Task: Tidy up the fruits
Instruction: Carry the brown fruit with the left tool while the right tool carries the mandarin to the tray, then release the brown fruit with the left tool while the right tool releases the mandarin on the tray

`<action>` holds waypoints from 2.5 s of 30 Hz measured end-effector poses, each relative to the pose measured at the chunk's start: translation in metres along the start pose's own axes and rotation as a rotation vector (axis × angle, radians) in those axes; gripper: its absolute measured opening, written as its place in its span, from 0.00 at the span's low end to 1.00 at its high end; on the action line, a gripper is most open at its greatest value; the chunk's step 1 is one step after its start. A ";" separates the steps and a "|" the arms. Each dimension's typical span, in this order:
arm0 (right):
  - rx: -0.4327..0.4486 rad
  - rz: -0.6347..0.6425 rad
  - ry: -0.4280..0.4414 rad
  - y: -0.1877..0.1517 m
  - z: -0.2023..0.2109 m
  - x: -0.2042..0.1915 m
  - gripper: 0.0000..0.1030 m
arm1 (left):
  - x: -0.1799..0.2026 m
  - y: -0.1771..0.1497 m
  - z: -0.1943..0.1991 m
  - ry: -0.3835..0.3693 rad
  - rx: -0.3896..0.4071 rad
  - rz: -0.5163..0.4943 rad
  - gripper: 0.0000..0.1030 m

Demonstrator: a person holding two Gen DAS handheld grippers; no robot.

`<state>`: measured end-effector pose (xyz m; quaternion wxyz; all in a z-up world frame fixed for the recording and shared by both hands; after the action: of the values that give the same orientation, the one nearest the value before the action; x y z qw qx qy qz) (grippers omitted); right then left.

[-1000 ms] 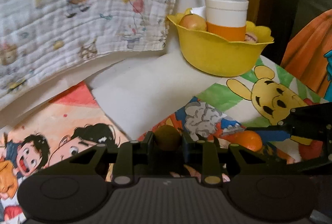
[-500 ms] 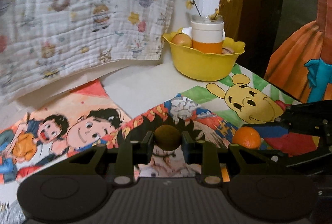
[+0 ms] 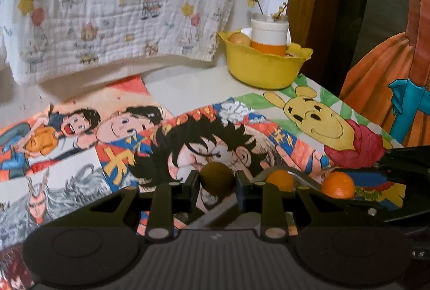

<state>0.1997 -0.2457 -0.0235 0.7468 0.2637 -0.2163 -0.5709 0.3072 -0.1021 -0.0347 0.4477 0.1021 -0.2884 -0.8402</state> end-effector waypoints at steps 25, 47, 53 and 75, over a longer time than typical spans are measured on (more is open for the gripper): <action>-0.077 0.033 -0.020 -0.030 -0.010 -0.004 0.34 | 0.020 -0.008 -0.029 -0.003 -0.167 -0.054 0.30; -0.059 0.023 -0.023 -0.031 -0.008 -0.003 0.46 | 0.016 -0.008 -0.027 -0.019 -0.181 -0.026 0.38; -0.031 -0.001 -0.033 -0.030 -0.004 -0.001 0.61 | 0.011 -0.009 -0.021 -0.011 -0.161 0.019 0.58; 0.130 -0.169 -0.016 -0.020 0.021 0.000 0.99 | 0.014 -0.022 0.064 0.150 0.127 0.194 0.99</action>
<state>0.1715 -0.2533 -0.0200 0.6756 0.3243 -0.2357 -0.6187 0.2564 -0.0786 0.0058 0.5397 0.1642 -0.3153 -0.7631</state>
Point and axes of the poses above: each gripper's, at about its wrist camera, not at the fingertips, and z roughly against the way its jaws point, x to its right, y to its top, the point moved 4 cm from there along -z, roughly the way its jaws point, and after that the axes turned 15 degrees about -x, right-handed, at the moved point
